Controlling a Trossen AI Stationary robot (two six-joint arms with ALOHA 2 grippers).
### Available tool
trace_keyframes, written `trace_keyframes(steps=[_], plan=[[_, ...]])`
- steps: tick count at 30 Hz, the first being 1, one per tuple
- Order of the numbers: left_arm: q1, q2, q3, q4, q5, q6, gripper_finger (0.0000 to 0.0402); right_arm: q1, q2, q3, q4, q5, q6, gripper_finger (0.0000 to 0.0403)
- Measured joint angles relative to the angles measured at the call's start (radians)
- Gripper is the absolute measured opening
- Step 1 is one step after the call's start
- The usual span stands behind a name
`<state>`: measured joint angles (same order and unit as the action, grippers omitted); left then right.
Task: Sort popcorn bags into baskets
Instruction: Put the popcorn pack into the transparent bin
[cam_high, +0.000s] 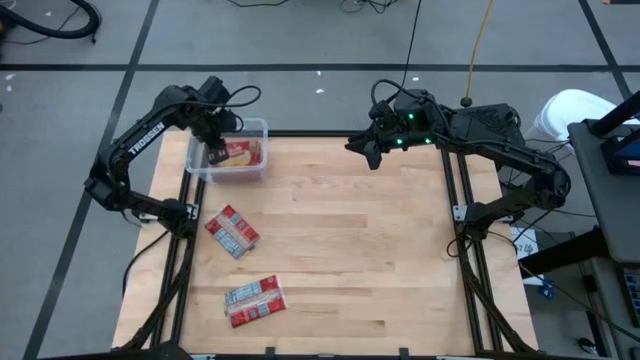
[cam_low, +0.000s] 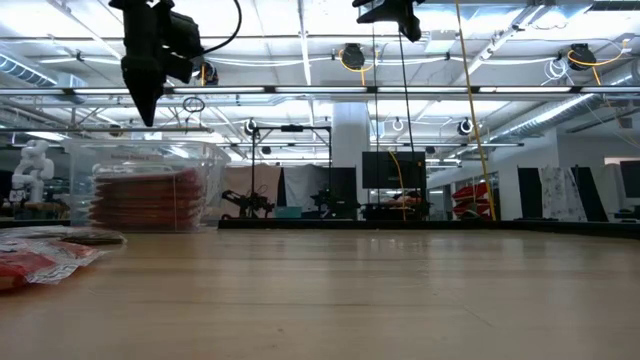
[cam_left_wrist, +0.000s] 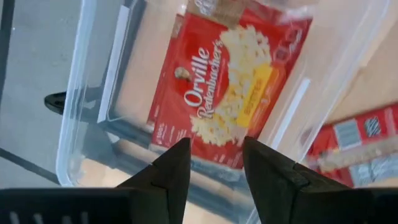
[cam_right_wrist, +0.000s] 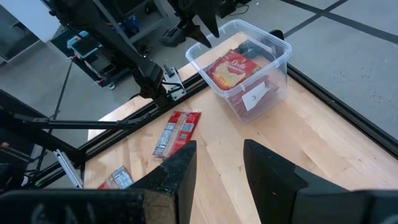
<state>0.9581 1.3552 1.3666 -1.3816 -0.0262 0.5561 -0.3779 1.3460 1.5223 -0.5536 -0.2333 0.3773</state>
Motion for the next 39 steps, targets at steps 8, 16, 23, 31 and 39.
trace_keyframes(steps=[8, 16, 23, 31, 39], plan=[[-0.021, -0.005, 0.0, -0.006, 0.077, -0.159, 0.0152, 0.0, 0.0, 0.0, 0.003, 0.001, 0.003, 0.0125], [-0.154, -0.027, 0.0, -0.004, 0.097, -0.217, 0.0152, 0.0, 0.0, 0.0, 0.003, 0.001, 0.003, 0.0125], [-0.277, -0.027, 0.0, 0.019, 0.129, -0.327, 0.0152, 0.0, 0.0, 0.0, 0.003, -0.001, 0.004, 0.0125], [-0.424, -0.027, 0.0, 0.104, 0.134, -0.437, 0.0152, 0.0, 0.0, 0.0, -0.012, -0.005, -0.004, 0.0125], [-0.55, -0.027, 0.0, 0.192, 0.134, -0.585, 0.0152, 0.0, -0.025, 0.0, -0.137, -0.02, -0.013, 0.0125]])
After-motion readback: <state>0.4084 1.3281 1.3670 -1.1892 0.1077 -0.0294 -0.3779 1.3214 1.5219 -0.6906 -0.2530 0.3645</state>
